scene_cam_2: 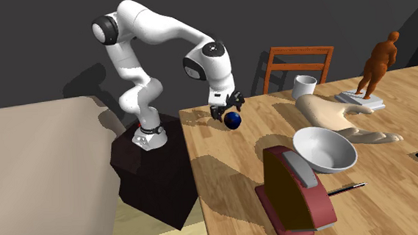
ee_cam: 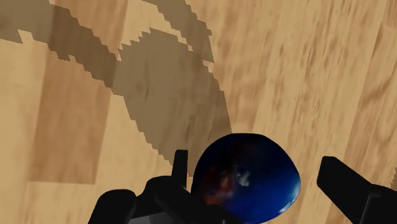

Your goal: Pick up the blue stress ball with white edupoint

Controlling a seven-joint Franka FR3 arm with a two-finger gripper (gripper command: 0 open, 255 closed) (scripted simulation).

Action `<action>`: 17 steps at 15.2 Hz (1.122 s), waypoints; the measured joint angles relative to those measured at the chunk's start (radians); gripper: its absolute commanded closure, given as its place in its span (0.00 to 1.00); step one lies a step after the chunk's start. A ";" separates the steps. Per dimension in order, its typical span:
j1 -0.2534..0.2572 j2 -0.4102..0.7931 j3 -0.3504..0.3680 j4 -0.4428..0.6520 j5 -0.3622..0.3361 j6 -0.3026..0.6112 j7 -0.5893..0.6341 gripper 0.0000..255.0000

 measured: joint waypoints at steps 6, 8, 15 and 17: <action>0.001 0.005 0.001 -0.014 0.006 0.023 -0.008 1.00; 0.002 0.005 0.001 -0.014 0.006 0.023 -0.008 1.00; 0.000 -0.001 0.001 0.004 0.000 -0.003 0.003 1.00; 0.000 -0.006 0.001 0.021 -0.004 -0.024 0.011 1.00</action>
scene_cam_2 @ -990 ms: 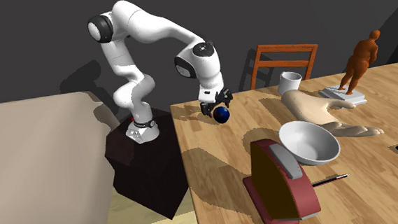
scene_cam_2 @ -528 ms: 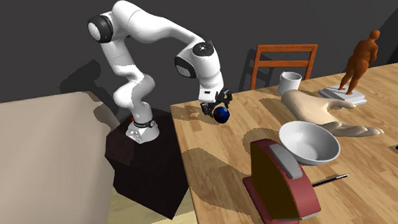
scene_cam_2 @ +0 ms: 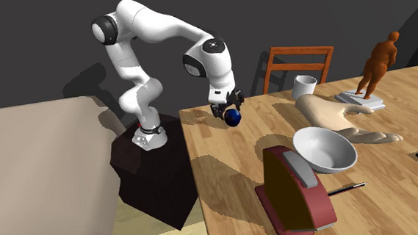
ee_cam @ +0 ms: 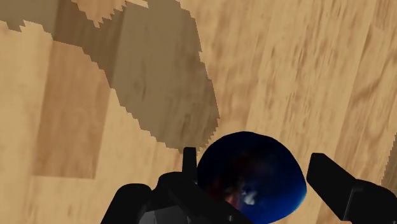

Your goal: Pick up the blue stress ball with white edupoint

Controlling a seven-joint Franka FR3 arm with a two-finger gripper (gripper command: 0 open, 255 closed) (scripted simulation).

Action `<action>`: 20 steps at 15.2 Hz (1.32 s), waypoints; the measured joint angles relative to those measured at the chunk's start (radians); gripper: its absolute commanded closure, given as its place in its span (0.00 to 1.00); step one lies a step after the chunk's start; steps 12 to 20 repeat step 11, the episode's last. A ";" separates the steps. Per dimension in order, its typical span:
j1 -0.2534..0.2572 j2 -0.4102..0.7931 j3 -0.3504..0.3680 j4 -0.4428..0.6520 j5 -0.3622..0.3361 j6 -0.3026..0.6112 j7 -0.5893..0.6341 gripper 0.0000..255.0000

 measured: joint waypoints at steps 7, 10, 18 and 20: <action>-0.004 -0.020 -0.003 0.074 -0.014 -0.091 0.028 1.00; -0.005 -0.023 -0.005 0.111 -0.019 -0.130 0.040 1.00; -0.005 -0.024 -0.005 0.119 -0.020 -0.138 0.042 1.00; -0.005 -0.024 -0.005 0.119 -0.020 -0.138 0.042 1.00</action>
